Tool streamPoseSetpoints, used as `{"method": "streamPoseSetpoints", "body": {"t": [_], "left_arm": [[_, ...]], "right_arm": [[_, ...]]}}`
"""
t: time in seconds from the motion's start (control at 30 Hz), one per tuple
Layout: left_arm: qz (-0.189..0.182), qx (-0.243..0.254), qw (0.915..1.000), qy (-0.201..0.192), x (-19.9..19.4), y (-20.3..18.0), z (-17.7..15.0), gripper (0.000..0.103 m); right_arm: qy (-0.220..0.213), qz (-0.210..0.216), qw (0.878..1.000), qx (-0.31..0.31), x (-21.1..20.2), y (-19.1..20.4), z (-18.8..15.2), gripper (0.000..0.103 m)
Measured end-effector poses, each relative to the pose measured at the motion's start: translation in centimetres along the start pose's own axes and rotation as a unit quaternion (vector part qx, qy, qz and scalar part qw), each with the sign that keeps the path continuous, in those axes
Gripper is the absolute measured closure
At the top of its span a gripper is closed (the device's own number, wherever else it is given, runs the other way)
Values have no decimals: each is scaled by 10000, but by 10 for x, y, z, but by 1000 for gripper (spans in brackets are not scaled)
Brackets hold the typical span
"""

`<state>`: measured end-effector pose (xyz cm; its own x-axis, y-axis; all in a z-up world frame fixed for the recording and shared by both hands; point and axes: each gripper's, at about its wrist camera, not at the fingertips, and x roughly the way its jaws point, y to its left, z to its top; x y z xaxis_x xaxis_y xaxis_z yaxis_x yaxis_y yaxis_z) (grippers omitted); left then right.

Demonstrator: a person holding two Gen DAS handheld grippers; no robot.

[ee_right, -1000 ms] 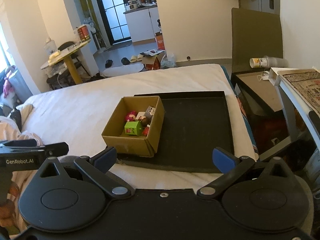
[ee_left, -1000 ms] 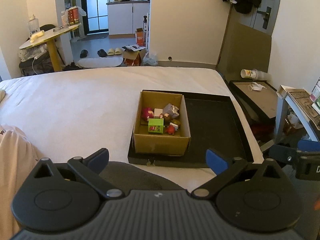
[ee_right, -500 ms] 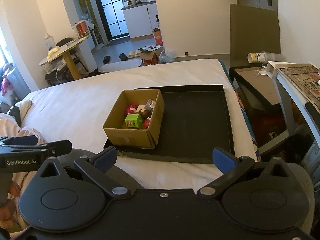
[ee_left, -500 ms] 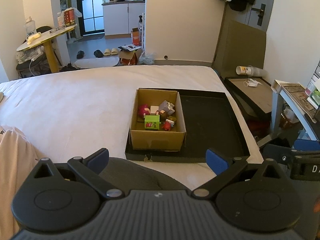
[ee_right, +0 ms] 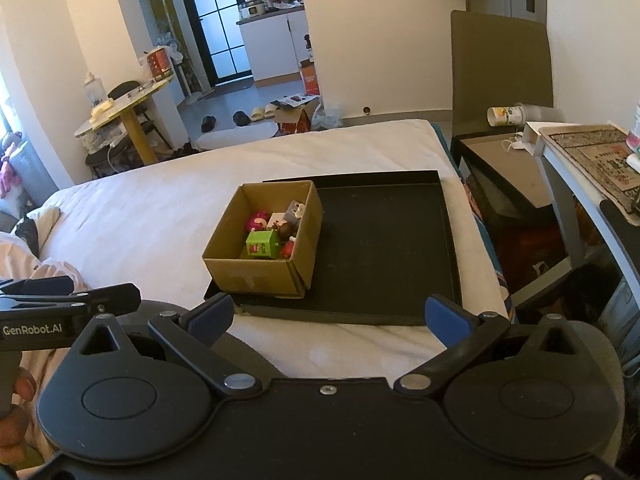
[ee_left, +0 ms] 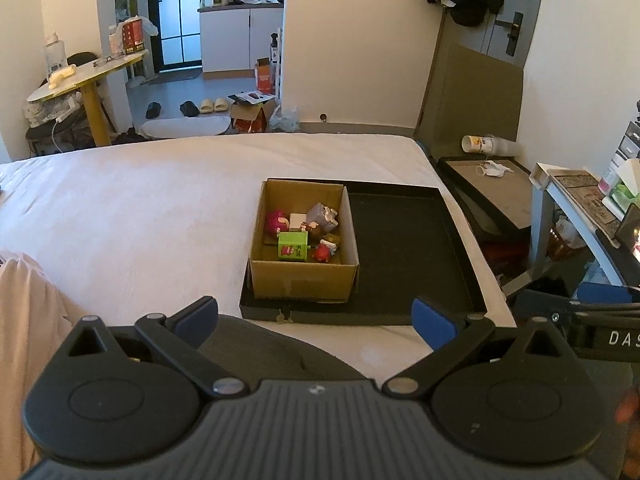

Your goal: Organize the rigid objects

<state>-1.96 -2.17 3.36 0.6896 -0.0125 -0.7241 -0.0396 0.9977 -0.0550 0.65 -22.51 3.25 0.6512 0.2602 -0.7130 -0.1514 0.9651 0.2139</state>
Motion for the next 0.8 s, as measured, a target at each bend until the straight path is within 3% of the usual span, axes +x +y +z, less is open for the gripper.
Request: {"method": "streamPoseSetpoints", "body": {"t": [0.8], "left_arm": [[-4, 94, 9999, 57, 2, -6, -3, 1]], "right_arm": [[53, -65, 10000, 13, 1, -4, -4, 0]]}}
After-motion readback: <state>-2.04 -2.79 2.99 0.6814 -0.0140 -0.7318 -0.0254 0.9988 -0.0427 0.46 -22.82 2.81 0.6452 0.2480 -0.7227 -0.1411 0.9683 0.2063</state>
